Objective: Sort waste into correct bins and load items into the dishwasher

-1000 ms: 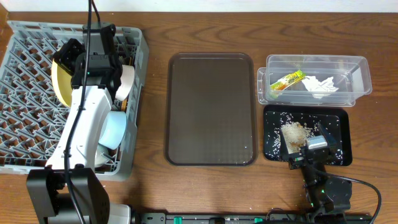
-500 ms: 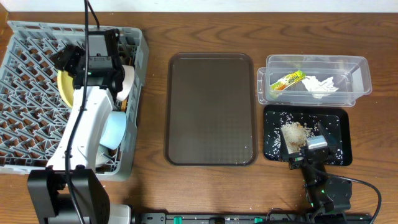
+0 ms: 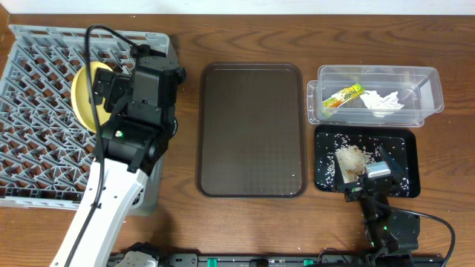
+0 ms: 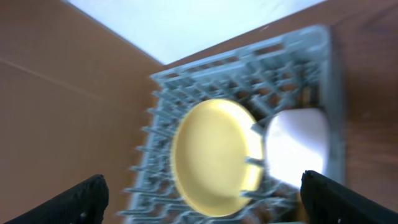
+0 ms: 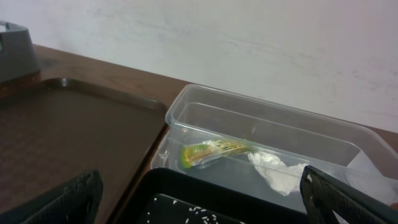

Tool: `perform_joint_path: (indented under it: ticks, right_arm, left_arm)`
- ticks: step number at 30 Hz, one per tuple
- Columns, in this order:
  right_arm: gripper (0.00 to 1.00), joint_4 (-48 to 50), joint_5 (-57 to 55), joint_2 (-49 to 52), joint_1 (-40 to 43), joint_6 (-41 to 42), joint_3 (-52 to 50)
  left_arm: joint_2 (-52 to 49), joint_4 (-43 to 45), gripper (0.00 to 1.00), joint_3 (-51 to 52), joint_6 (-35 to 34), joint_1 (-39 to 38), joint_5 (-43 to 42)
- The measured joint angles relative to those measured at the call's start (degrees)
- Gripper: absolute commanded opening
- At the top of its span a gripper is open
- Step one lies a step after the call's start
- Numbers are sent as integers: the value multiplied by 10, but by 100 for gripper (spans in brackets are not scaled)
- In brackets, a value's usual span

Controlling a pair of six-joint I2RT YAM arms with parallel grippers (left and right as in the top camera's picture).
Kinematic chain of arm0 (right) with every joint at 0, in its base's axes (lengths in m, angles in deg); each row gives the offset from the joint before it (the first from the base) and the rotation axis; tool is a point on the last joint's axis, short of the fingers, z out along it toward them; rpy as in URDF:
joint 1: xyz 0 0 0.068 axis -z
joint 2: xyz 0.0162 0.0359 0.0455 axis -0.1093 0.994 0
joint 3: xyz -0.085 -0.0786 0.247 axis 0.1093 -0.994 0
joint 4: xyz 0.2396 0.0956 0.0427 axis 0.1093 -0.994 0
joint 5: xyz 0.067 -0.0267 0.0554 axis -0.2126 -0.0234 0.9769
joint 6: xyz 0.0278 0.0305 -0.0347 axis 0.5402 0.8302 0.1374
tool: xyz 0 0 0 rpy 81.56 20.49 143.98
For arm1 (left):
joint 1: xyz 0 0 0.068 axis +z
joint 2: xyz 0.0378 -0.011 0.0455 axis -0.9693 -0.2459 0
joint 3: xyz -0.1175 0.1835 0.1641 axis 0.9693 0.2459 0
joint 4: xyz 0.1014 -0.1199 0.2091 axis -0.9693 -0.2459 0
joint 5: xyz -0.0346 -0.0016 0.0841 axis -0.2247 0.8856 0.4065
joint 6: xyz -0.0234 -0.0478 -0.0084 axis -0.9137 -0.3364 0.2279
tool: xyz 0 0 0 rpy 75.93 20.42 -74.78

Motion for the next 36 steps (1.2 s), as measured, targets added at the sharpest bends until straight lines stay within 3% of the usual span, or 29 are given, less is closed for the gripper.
perform_joint_path:
  ticks: [2,5,11,18,24,30,36]
  right_arm:
    - [99,0,0,0,0,0,0]
    - [99,0,0,0,0,0,0]
    - [99,0,0,0,0,0,0]
    - [99,0,0,0,0,0,0]
    - [99,0,0,0,0,0,0]
    - [99,0,0,0,0,0,0]
    - [99,0,0,0,0,0,0]
  left_arm:
    - [10,-54,98,1,-48,-5,-119]
    - [21,-59,98,3,-87,-21,-258]
    - [24,-63,98,3,-119,-32,-423]
    - [28,-118,98,3,-158,-18,-449]
    - [79,-86,98,3,-183,44,-448]
    - [191,50,98,50,-152,70,-448]
    - [330,214,98,220,-139,83,-447]
